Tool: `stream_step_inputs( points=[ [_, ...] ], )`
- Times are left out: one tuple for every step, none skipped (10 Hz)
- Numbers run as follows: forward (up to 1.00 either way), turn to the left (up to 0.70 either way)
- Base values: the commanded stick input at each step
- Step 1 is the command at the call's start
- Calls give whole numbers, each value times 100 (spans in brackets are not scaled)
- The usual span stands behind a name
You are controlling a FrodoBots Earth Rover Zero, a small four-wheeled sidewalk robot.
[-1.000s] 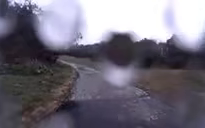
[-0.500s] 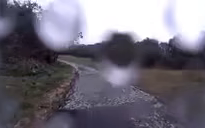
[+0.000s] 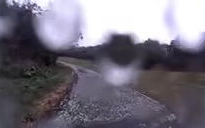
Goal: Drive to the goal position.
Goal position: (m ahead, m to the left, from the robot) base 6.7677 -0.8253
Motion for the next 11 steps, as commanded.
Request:
stream_step_inputs(
  points=[
    [70, 4],
    [70, 0],
    [70, 0],
    [70, 0],
    [70, 0],
    [70, 0],
    [70, 0],
    [70, 0],
    [70, 0],
    [70, 0],
    [70, 0]
  ],
)
